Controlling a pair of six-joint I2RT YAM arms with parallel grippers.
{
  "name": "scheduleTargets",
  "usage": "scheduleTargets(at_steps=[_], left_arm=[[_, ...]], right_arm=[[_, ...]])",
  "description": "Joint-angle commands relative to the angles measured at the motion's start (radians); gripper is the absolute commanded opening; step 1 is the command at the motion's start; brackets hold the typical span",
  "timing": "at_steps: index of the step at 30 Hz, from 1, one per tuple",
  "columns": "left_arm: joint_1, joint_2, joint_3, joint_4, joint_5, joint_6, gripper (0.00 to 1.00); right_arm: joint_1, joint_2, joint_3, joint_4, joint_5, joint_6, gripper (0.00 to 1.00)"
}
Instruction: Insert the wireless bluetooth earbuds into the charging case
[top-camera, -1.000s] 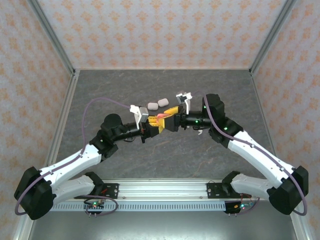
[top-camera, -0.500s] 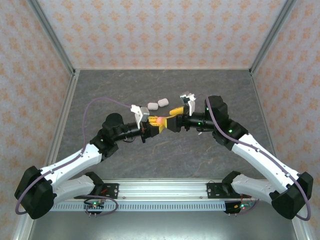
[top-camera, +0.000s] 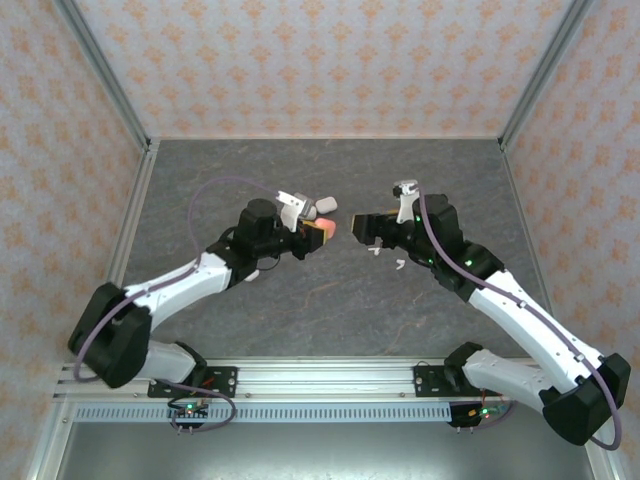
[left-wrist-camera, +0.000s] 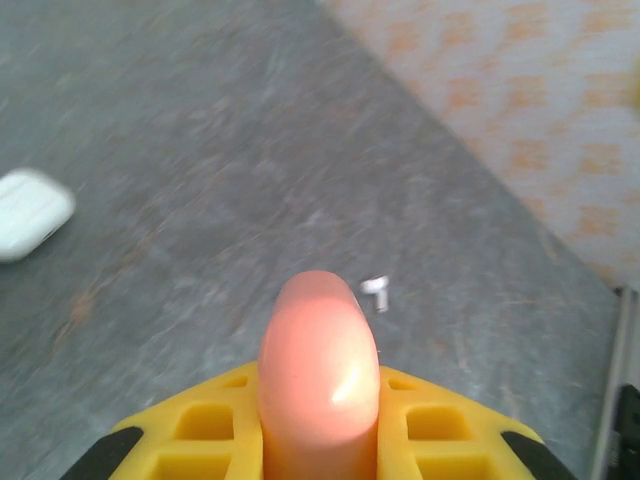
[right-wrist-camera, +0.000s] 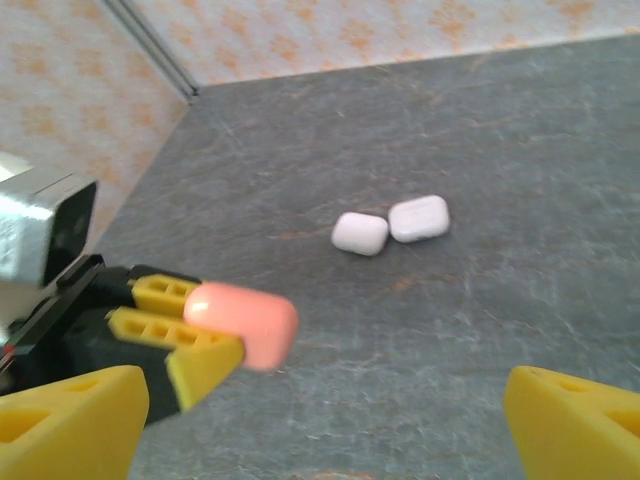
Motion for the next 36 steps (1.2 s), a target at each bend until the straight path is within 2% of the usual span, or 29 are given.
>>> scheduleTargets(at_steps=[1, 8, 12, 26, 36], left_arm=[[0.02, 0.064, 0.05, -0.042, -0.051, -0.088, 0.0], [0.041, 0.17, 0.104, -0.066, -0.109, -0.121, 0.0], [0.068, 0.233, 0.115, -0.075, -0.104, -0.148, 0.0], [0.085, 0.344, 0.14, -0.104, -0.113, -0.161, 0.0], [0.089, 0.382, 0.152, -0.146, -0.135, -0.164, 0.17]], right_arm=[[0.0, -0.007, -0.014, -0.029, 0.083, 0.029, 0.93], [0.0, 0.005, -0.024, 0.005, 0.065, 0.047, 0.95], [0.0, 0.006, -0.031, 0.015, 0.076, 0.06, 1.0], [0.0, 0.023, -0.023, 0.003, 0.094, 0.061, 0.99], [0.0, 0.027, -0.015, -0.014, 0.099, 0.052, 0.99]])
